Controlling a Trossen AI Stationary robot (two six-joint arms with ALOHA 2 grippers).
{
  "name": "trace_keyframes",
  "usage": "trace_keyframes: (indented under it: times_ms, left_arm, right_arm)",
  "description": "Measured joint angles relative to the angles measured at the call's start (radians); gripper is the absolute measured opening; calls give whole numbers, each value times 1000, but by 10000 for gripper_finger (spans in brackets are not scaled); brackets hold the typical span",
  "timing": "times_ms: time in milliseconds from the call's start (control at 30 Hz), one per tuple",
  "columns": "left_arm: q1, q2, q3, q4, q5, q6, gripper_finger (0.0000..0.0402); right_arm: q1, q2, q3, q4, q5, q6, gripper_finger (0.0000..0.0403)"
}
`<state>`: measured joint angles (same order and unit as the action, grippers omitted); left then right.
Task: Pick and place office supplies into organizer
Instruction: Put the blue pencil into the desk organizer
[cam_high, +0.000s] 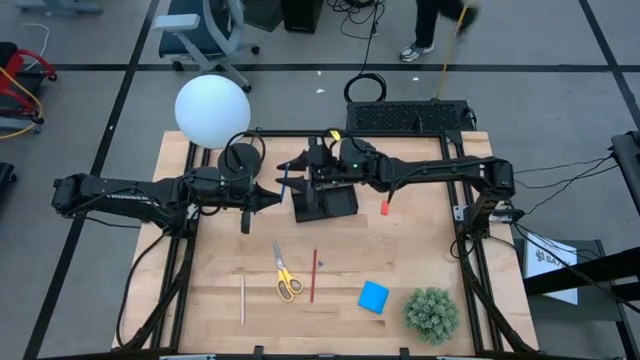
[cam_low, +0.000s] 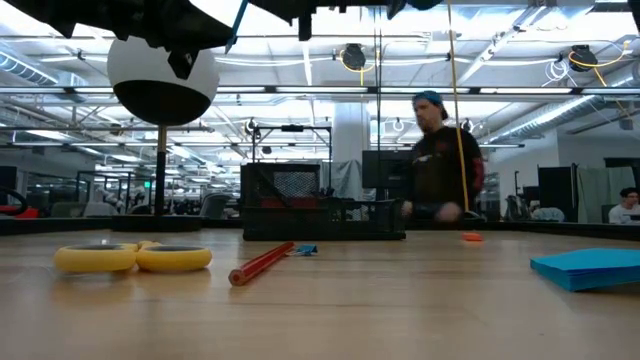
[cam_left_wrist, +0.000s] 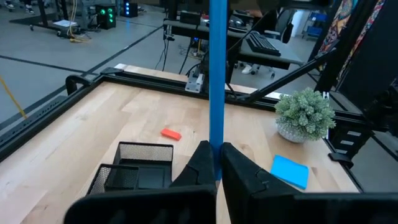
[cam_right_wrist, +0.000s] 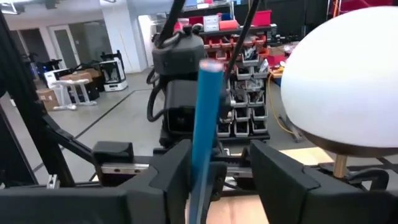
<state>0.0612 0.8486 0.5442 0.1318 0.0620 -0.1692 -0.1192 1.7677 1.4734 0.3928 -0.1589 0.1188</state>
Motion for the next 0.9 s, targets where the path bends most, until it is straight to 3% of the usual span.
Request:
trace_keyframes:
  times_ms: [167,400,900]
  left_arm:
    - [0,0,0,0,-1,0,0]
    - [2,0,0,-3,-13,11,0]
    - [0,0,0,0,-10,-11,17]
  right_arm:
    - [-7,8,0,15,-2,1,112]
    - [-11,8,0,26,-22,10,16]
    - [-24,8,0,37,-81,31,12]
